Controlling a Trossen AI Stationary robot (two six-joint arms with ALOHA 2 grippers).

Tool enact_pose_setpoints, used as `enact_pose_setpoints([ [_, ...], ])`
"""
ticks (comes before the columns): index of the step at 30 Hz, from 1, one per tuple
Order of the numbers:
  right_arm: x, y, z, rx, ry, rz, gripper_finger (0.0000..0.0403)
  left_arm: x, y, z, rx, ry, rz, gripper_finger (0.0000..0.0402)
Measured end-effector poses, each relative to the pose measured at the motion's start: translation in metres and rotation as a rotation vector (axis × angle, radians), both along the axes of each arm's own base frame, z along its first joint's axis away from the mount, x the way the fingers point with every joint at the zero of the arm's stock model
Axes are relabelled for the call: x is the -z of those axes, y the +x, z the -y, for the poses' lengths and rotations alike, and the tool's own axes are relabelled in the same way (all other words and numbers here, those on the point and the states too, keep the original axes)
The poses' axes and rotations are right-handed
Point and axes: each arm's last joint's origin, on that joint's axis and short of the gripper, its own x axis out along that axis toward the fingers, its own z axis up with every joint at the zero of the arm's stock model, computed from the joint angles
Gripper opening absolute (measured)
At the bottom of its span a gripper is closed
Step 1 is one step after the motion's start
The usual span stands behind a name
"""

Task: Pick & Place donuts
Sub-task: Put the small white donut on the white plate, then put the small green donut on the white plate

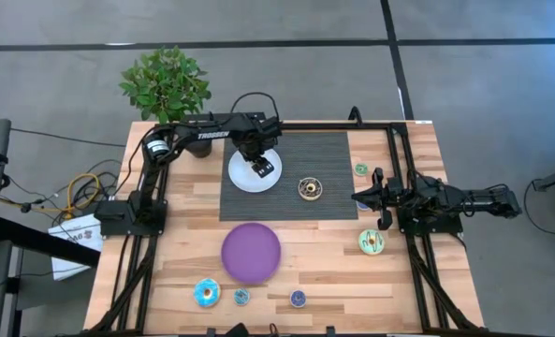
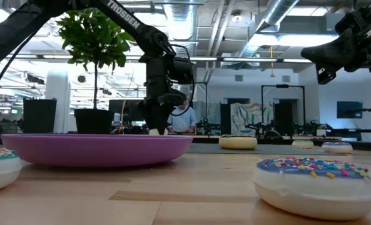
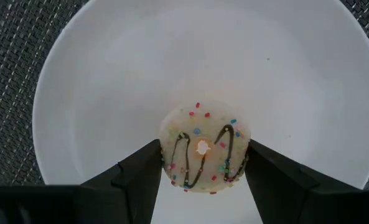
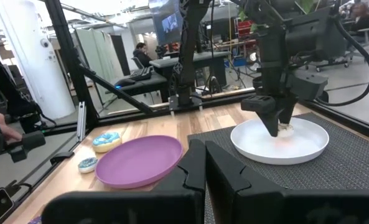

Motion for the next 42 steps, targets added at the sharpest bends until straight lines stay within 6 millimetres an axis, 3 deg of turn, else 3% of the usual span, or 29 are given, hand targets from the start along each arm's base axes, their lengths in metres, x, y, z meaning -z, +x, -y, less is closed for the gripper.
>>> enact_pose_setpoints([
  [15, -0.0001, 0.0, 0.0, 0.0, 0.0, 0.0, 0.0, 0.0001, -0.0011, 0.0004, 0.001, -0.004, -0.011, 0.0212],
  [29, 0.0, 0.0, 0.0, 0.0, 0.0, 0.0, 0.0, -0.0001, -0.0015, -0.0002, 0.006, 0.019, -0.023, 0.0281],
  [42, 0.0001, 0.0, 0.0, 0.0, 0.0, 0.0, 0.0, -0.0002, -0.0016, -0.0002, 0.031, 0.022, -0.025, 0.0285],
])
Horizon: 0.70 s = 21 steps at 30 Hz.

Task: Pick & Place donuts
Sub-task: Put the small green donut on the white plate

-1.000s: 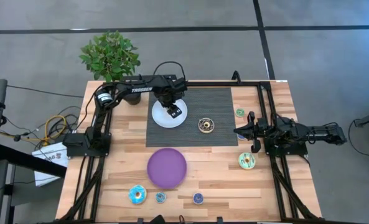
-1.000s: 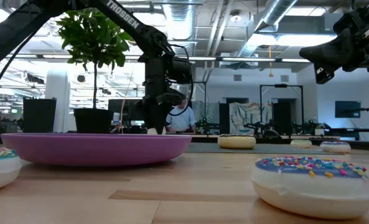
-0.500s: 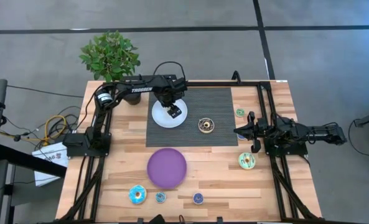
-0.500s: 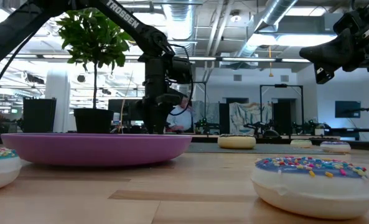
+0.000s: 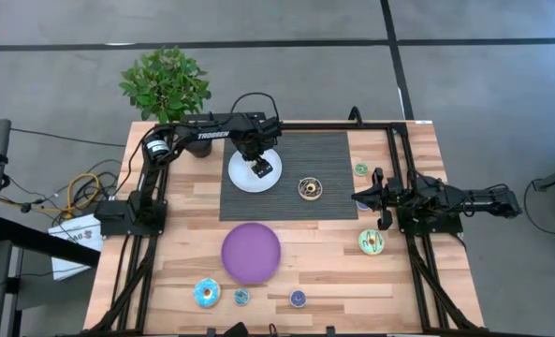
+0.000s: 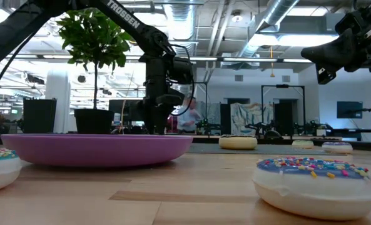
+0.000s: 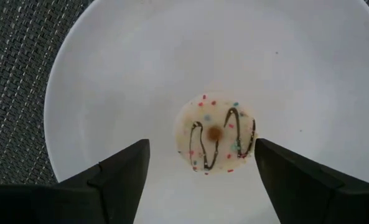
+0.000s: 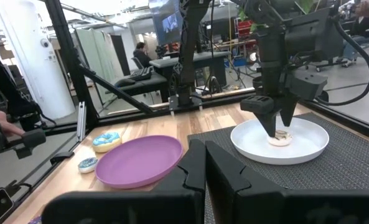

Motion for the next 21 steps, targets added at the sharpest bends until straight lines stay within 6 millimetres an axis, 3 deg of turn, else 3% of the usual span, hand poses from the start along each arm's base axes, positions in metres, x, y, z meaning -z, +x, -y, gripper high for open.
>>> enact_pose_setpoints([
  [12, 0.0, 0.0, 0.0, 0.0, 0.0, 0.0, 0.0, -0.007, -0.001, 0.001, 0.003, 0.002, 0.02, 0.0285],
  [21, 0.0, 0.0, 0.0, 0.0, 0.0, 0.0, 0.0, -0.053, -0.009, 0.011, -0.059, 0.047, 0.133, 0.0285],
])
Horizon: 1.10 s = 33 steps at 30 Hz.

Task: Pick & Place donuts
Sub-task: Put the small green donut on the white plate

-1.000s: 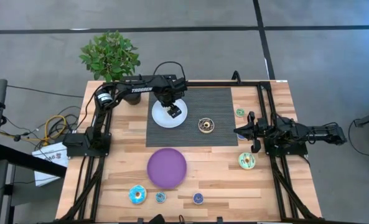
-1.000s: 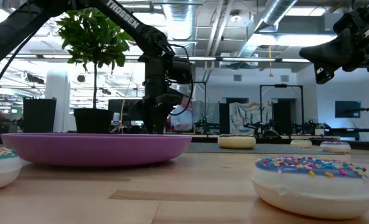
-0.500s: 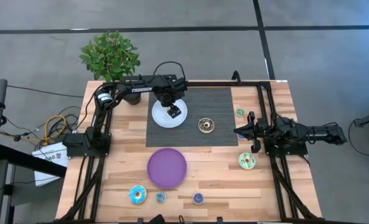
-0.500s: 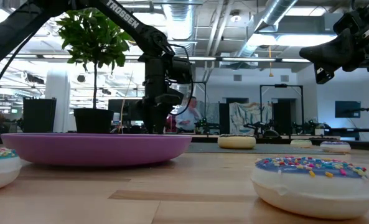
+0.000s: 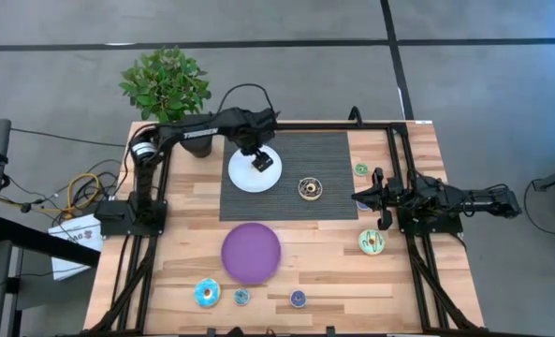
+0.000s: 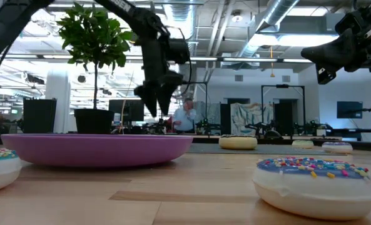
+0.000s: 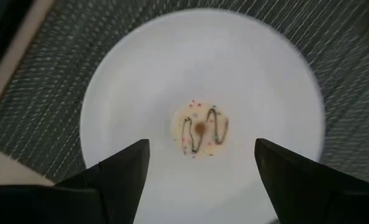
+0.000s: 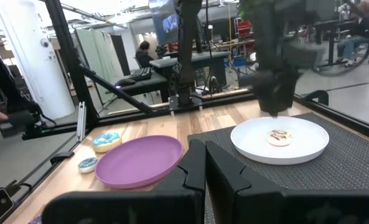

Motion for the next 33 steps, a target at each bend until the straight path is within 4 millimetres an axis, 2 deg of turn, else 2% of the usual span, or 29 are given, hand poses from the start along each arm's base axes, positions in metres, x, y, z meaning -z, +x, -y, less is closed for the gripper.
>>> enact_pose_setpoints([
  [8, 0.0, 0.0, 0.0, 0.001, -0.007, 0.0, 0.0, -0.052, -0.001, 0.028, -0.049, 0.055, 0.207, 0.0285],
  [15, 0.0, 0.0, 0.001, 0.014, -0.026, -0.001, 0.0, -0.077, 0.007, 0.066, 0.002, 0.075, 0.331, 0.0285],
  [27, -0.001, 0.0, 0.002, 0.028, 0.012, 0.008, 0.0, -0.081, 0.026, 0.142, 0.281, 0.133, 0.355, 0.0285],
  [30, -0.003, 0.0, 0.002, 0.044, 0.064, 0.031, 0.0, -0.08, 0.027, 0.154, 0.336, 0.148, 0.352, 0.0281],
  [33, -0.008, 0.0, 0.002, 0.044, 0.114, 0.09, 0.0, -0.067, 0.024, 0.159, 0.361, 0.122, 0.325, 0.0277],
])
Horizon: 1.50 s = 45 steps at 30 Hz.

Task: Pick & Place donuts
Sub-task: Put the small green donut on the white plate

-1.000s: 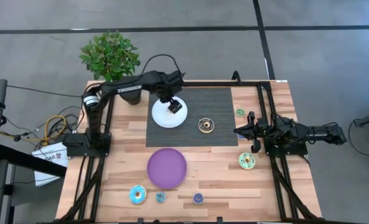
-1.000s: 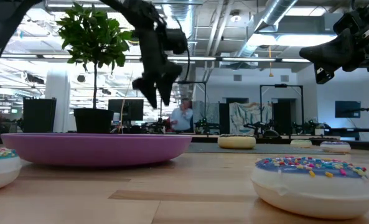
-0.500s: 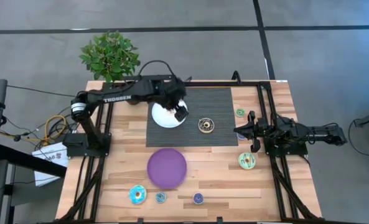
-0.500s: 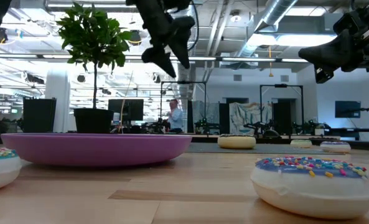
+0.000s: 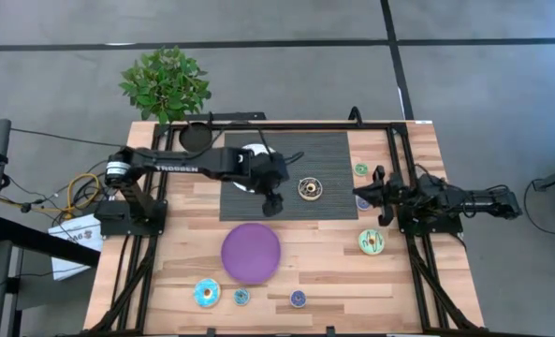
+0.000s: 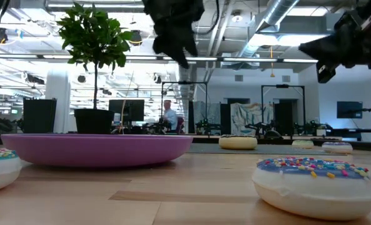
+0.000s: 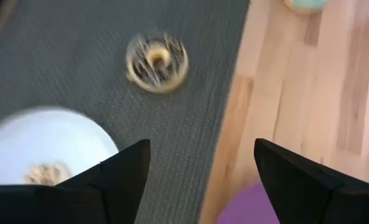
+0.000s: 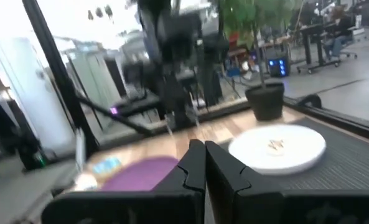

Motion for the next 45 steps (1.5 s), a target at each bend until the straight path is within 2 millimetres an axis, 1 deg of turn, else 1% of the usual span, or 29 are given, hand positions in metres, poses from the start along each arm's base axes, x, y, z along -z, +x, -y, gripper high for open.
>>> enact_pose_setpoints([
  [2, -0.005, -0.001, 0.0, -0.006, 0.047, 0.056, 0.0, 0.009, -0.008, 0.001, 0.003, -0.034, -0.026, 0.0275],
  [4, -0.01, -0.001, 0.0, -0.013, 0.091, 0.11, 0.0, 0.012, -0.018, 0.002, 0.008, -0.062, 0.022, 0.0273],
  [6, -0.016, -0.003, 0.0, -0.01, 0.142, 0.179, 0.0, 0.018, -0.032, 0.003, 0.006, -0.084, 0.06, 0.0273],
  [8, -0.022, -0.005, 0.001, -0.002, 0.186, 0.243, 0.0, 0.025, -0.05, 0.005, -0.014, -0.098, 0.092, 0.0272],
  [11, -0.028, -0.007, 0.001, 0.006, 0.165, 0.309, 0.0, 0.028, -0.08, 0.007, -0.048, -0.114, 0.162, 0.0272],
  [14, -0.028, -0.007, 0.002, 0.046, 0.101, 0.307, 0.0, 0.035, -0.107, 0.011, -0.073, -0.116, 0.194, 0.0272],
  [16, -0.028, -0.007, 0.003, 0.083, 0.096, 0.294, 0.0, 0.039, -0.124, 0.015, -0.073, -0.123, 0.206, 0.0272],
  [19, -0.032, 0.0, 0.005, 0.173, 0.106, 0.213, 0.0, 0.042, -0.147, 0.017, -0.079, -0.136, 0.23, 0.0272],
  [20, -0.037, 0.003, 0.006, 0.207, 0.102, 0.201, 0.0, 0.043, -0.153, 0.018, -0.083, -0.139, 0.236, 0.0272],
  [24, -0.067, 0.018, 0.009, 0.329, 0.006, 0.128, 0.0, 0.043, -0.177, 0.019, -0.089, -0.153, 0.289, 0.0272],
  [28, -0.1, 0.04, 0.016, 0.573, -0.031, 0.02, 0.0, 0.045, -0.199, 0.019, -0.105, -0.17, 0.343, 0.0272],
  [31, -0.122, 0.056, 0.027, 0.75, -0.039, -0.094, 0.0, 0.045, -0.212, 0.019, -0.161, -0.191, 0.391, 0.0272],
  [34, -0.139, 0.073, 0.038, 0.809, -0.045, -0.268, 0.0, 0.045, -0.219, 0.019, -0.207, -0.215, 0.41, 0.0272],
  [36, -0.145, 0.082, 0.047, 0.84, 0.002, -0.405, 0.0, 0.044, -0.222, 0.019, -0.21, -0.213, 0.411, 0.0272],
  [38, -0.15, 0.089, 0.058, 0.884, 0.106, -0.522, 0.0, 0.044, -0.224, 0.018, -0.191, -0.179, 0.401, 0.0272],
  [40, -0.154, 0.092, 0.07, 0.929, 0.211, -0.646, 0.0, 0.044, -0.224, 0.018, -0.166, -0.124, 0.402, 0.0272],
  [42, -0.156, 0.093, 0.082, 0.954, 0.32, -0.756, 0.0, 0.045, -0.224, 0.018, -0.156, -0.125, 0.391, 0.0272],
  [45, -0.154, 0.096, 0.099, 0.953, 0.436, -0.92, 0.0, 0.044, -0.224, 0.018, -0.122, -0.099, 0.39, 0.0272],
])
